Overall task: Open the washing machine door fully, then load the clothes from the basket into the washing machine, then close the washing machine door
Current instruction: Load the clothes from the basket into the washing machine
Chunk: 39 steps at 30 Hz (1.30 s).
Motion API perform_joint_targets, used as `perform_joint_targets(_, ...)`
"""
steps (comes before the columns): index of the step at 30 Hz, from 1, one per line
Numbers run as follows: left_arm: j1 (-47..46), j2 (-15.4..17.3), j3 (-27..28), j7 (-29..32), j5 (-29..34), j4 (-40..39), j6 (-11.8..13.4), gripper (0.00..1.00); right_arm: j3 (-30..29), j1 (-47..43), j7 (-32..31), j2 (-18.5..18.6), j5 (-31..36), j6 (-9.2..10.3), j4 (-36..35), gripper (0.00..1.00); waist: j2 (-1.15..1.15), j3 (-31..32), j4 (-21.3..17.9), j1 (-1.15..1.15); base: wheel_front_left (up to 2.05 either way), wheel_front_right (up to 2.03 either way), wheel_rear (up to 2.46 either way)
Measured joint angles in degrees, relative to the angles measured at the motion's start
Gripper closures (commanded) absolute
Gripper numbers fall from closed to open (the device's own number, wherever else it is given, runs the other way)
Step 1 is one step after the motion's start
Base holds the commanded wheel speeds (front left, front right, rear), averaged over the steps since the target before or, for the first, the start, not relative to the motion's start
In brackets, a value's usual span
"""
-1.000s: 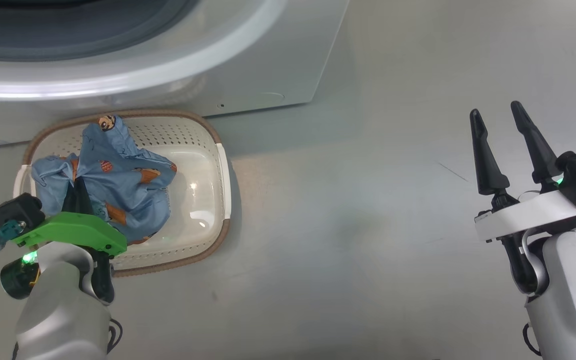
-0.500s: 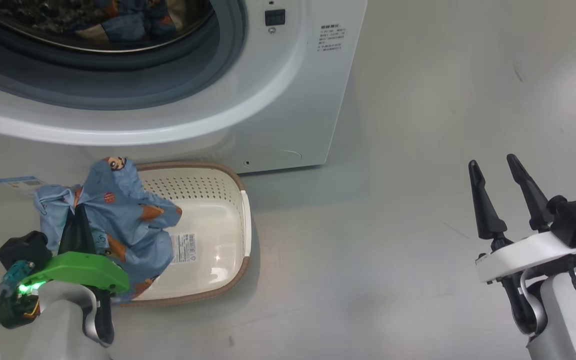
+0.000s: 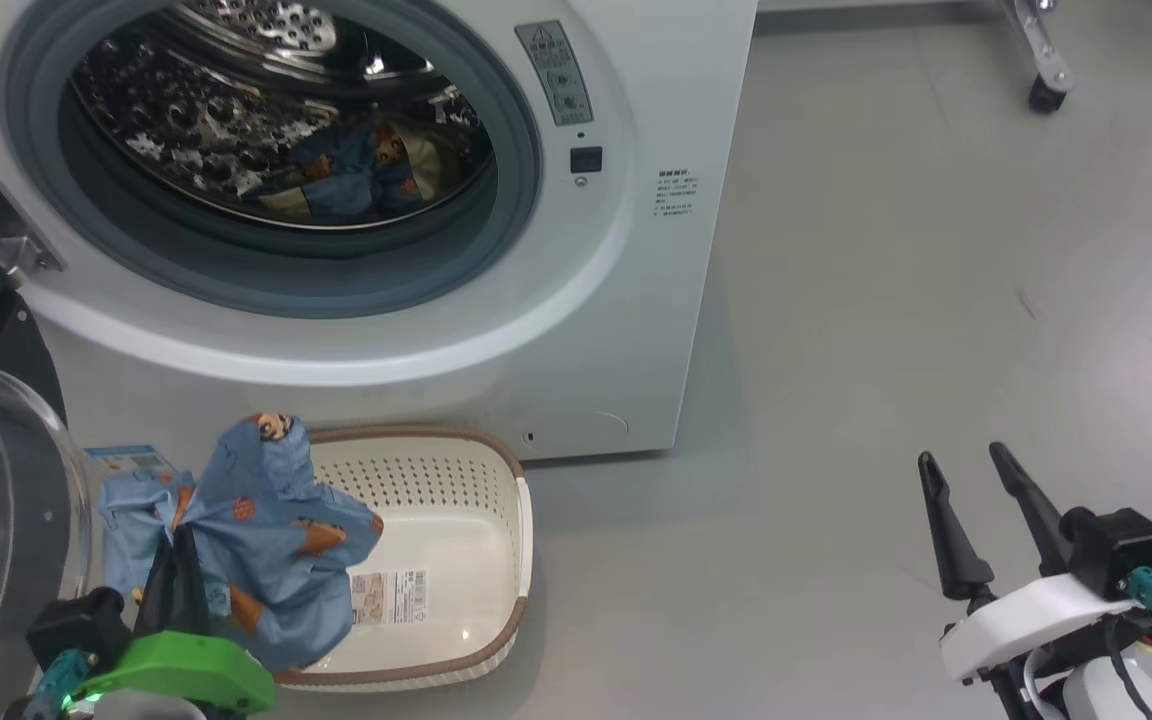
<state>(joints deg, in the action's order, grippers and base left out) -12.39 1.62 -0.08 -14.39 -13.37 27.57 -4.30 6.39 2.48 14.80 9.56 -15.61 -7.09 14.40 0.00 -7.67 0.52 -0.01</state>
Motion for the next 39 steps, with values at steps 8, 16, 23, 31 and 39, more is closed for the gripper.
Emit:
perform_joint_targets(8, 7.9, 0.1, -1.4, 0.0, -0.4, -4.1, 0.7, 1.00, 0.9, -4.9, 0.0, -0.8, 0.0, 0.00, 0.6, 0.00, 0.00, 7.0, 0.6, 0.00, 0.00, 0.00, 0.00)
perform_joint_targets(16, 11.6, 0.2, -2.1, 0.0, -0.8, -8.4, 1.7, 1.00, 1.2, -6.3, 0.0, -0.8, 0.0, 0.00, -0.2, 0.00, 0.00, 10.1, 0.5, 0.00, 0.00, 0.00, 0.00)
perform_joint_targets(23, 13.9, 0.2, -3.3, 0.0, -1.3, -11.0, 2.5, 1.00, 1.4, -7.0, 0.0, -0.7, 0.1, 0.00, -0.7, 0.00, 0.00, 10.3, 0.1, 0.00, 0.00, 0.00, 0.00)
perform_joint_targets(31, 14.5, 0.3, -4.1, 0.0, -1.7, -13.8, 3.0, 1.00, 2.4, -7.0, 0.0, -0.8, 0.1, 0.00, -1.3, 0.00, 0.00, 9.5, -0.7, 0.00, 0.00, 0.00, 0.00)
perform_joint_targets(39, 14.1, 0.3, -5.4, 0.0, -2.1, -15.6, 3.3, 1.00, 3.3, -7.0, 0.0, -1.1, 0.1, 0.00, -1.8, 0.00, 0.00, 7.6, -2.5, 0.00, 0.00, 0.00, 0.00)
